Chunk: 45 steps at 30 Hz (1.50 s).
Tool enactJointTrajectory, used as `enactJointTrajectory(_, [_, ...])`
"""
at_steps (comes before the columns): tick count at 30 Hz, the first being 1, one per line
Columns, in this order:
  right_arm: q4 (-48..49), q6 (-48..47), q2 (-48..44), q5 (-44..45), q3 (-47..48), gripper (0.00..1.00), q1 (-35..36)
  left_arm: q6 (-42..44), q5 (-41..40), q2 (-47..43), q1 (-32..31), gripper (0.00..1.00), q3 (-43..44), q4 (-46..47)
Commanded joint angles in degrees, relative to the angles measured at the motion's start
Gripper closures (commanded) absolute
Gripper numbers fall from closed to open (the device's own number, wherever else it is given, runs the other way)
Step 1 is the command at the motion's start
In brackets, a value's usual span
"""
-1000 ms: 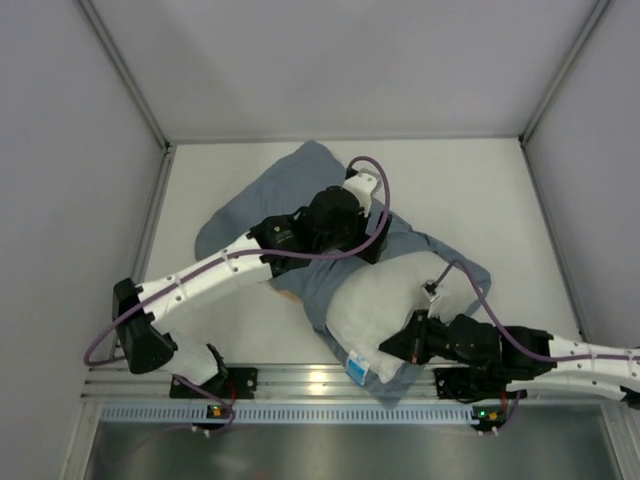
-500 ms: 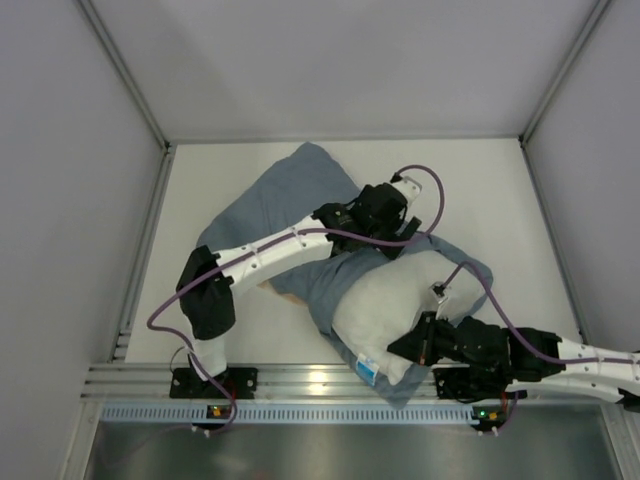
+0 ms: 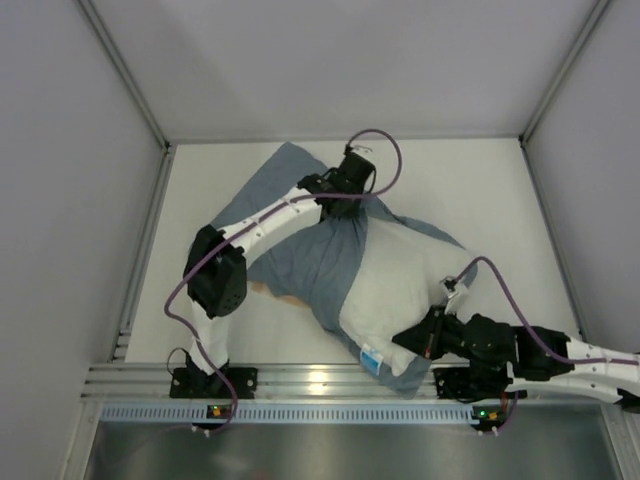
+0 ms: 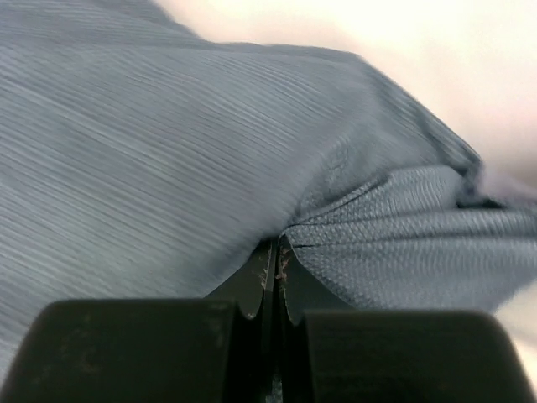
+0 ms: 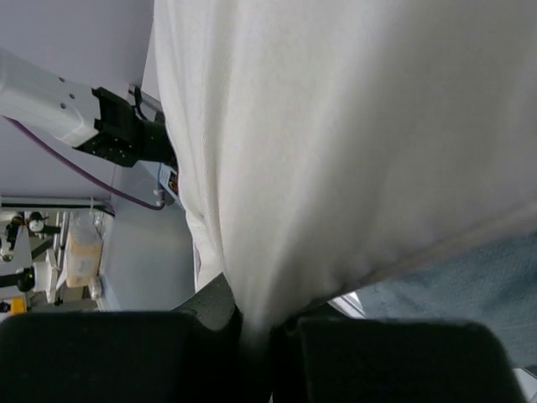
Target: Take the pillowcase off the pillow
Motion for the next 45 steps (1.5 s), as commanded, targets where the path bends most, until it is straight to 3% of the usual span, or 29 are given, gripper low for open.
enactJointTrajectory(1, [-3.14,-0.17,-3.11,1.73,4.87,1.00,1.15,-4.54,-9.19,-2.13,11.41,1.00,0.83,-3.56])
enactJointTrajectory(4, [-8.50,-0.43,-4.78,6.02,8.91,1.00,1.15,-5.94,-9.11,-5.72,18.18,1.00,-3.72,-4.08])
enactJointTrajectory(9, [-17.11,-2.63,-6.45,14.82,21.63,1.00,1.06,-8.41,-2.17,-13.99,27.06,1.00,-18.04,1.26])
enactJointTrajectory(13, [-25.98,-3.68,-6.36,22.55,30.70,1.00,0.01,-8.84,1.61,-20.57,29.62,1.00,-28.15,4.43])
enactJointTrajectory(17, [-29.60,-4.56,-5.66,25.12,35.64,1.00,-2.45,-10.42,7.14,-24.63,30.59,1.00,-31.42,6.28])
enactJointTrajectory(20, [-28.21,-4.65,-4.17,23.46,33.37,1.00,-3.07,-10.25,18.90,-27.44,30.59,1.00,-32.04,9.52])
enactJointTrajectory(21, [-28.03,-3.96,-2.95,23.10,32.40,1.00,-3.07,-10.42,23.28,-28.14,30.51,0.90,-32.13,10.32])
enactJointTrajectory(22, [-27.77,-3.43,-2.50,22.58,31.43,1.00,-3.07,-10.69,31.16,-29.98,30.33,0.69,-32.13,11.29])
enactJointTrajectory(23, [-26.37,-2.90,-2.32,22.22,28.81,1.00,-2.98,-11.47,34.46,-30.87,29.46,0.35,-31.78,13.04])
enactJointTrajectory(26, [-21.89,-2.28,-2.32,19.50,22.75,1.00,-3.07,-12.01,38.53,-36.40,26.30,0.16,-30.11,13.14])
enactJointTrajectory(28, [-18.19,-1.75,-1.97,17.40,20.45,1.00,-3.07,-12.71,39.58,-41.39,23.22,0.12,-29.06,12.79])
enactJointTrajectory(29, [-17.14,-1.75,-1.54,16.78,18.61,1.00,-2.98,-14.37,39.76,-43.25,21.99,0.01,-28.97,12.09])
enactJointTrajectory(33, [-13.35,-1.75,1.10,14.05,15.70,1.00,-3.07,-20.08,38.19,-54.48,17.86,0.01,-33.61,8.75])
enactJointTrajectory(41, [-8.26,-1.84,3.92,12.64,12.62,1.00,-3.07,-31.95,28.70,-69.80,3.80,0.01,-56.26,8.31])
enactJointTrajectory(45, [-7.20,-1.49,4.09,11.76,12.00,1.00,-3.07,-34.95,25.27,-75.43,2.20,0.02,-61.65,7.52])
